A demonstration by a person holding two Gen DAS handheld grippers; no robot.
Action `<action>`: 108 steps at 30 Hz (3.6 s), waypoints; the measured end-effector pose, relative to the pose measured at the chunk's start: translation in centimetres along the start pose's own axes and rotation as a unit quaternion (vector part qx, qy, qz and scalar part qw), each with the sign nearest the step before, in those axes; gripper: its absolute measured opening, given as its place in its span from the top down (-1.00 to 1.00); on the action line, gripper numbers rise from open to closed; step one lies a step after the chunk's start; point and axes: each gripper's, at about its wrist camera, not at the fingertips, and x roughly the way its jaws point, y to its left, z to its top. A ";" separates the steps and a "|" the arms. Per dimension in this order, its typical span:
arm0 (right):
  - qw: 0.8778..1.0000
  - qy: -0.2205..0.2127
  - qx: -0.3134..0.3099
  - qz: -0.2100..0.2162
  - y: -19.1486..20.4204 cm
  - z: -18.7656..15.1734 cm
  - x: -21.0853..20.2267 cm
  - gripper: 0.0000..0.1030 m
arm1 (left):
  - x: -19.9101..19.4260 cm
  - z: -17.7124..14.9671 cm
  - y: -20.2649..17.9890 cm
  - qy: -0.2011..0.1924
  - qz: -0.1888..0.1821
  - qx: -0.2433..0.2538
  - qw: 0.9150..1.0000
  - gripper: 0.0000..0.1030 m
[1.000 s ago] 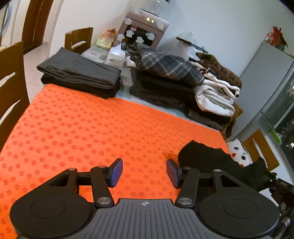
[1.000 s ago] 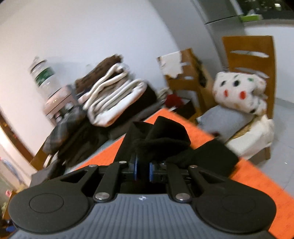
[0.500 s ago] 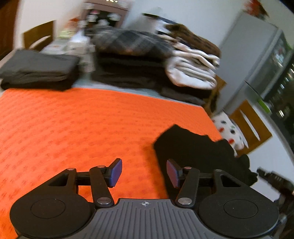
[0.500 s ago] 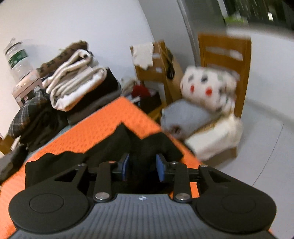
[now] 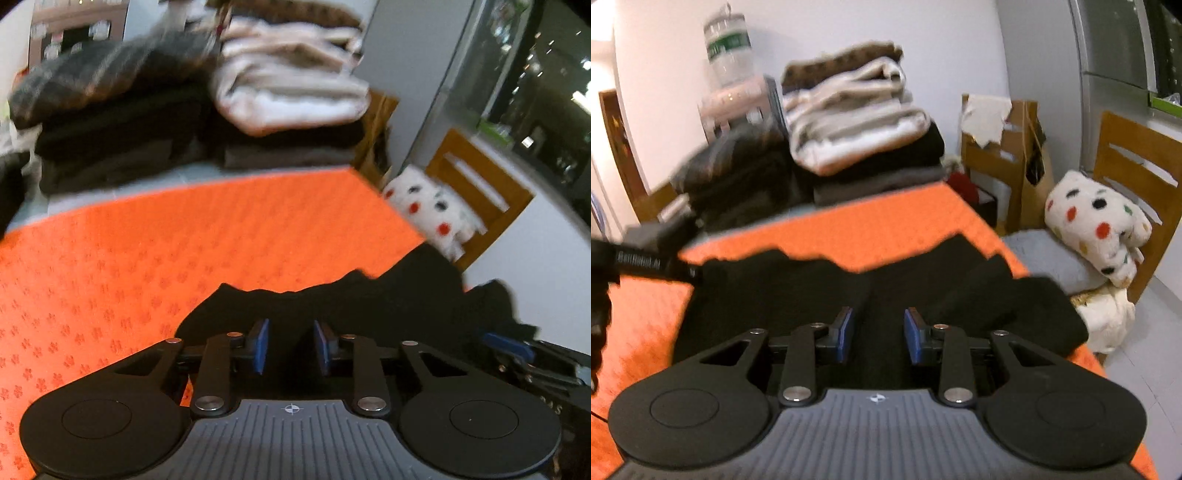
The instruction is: Fold clothes
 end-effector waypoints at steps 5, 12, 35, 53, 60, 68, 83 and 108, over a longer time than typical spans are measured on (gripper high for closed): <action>1.000 0.010 0.008 0.007 -1.1 -1.4 1.4 0.39 | 1.5 0.1 0.6 0.010 -0.001 -0.006 1.000 0.52; 1.000 0.008 -0.017 0.024 0.8 0.4 -1.2 0.32 | -3.4 0.6 2.3 -0.028 -0.030 -0.063 0.997 0.02; 0.959 0.076 -0.265 0.071 21.7 -3.0 -0.2 -0.12 | -15.3 -6.2 10.7 -0.058 0.031 -0.173 0.983 -0.16; 0.968 0.032 -0.248 0.027 20.7 -1.4 -0.9 0.58 | -17.5 -8.0 11.1 -0.071 0.031 -0.187 0.979 -0.17; 0.995 -0.024 -0.061 0.076 13.5 4.5 -5.5 0.58 | -16.7 -6.7 9.3 -0.081 0.023 -0.190 0.978 -0.17; 0.987 -0.074 0.106 0.101 0.7 7.5 -8.8 0.59 | -13.1 -3.6 3.4 -0.079 0.006 -0.168 0.983 -0.17; 0.981 0.018 0.183 0.069 -18.4 2.7 -1.5 0.52 | -4.9 0.5 -11.3 -0.033 -0.028 -0.060 0.997 -0.17; 0.971 0.109 0.063 0.203 -18.1 13.1 7.3 0.48 | -1.4 -0.7 -19.3 0.023 -0.062 -0.007 0.998 0.63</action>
